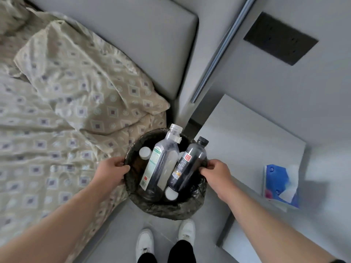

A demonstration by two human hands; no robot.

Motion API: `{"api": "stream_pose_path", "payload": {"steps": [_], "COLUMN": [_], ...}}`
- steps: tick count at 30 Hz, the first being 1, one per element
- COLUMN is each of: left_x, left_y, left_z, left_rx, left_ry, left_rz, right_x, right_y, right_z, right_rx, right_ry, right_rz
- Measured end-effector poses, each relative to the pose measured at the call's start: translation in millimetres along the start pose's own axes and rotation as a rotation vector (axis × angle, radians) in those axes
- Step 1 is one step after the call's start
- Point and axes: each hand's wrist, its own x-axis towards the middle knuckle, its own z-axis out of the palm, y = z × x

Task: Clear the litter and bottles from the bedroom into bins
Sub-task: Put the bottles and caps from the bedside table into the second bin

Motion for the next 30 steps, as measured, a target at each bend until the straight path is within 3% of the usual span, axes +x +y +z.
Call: {"api": "stream_pose_path", "payload": {"steps": [13,30], "left_x": [-150,-292], "left_y": [165,263], "left_z": [-52,-39], "left_rx": [-0.136,-0.125], "left_ry": [-0.070,-0.110], "left_rz": [0.170,0.373], "right_x": [-148,-250], "right_y": [-129,-144], "right_z": [-120,-233], "right_rx": [0.160,0.426], "right_ry": [0.181,0.186], "right_rz": [-0.086,-0.152]}}
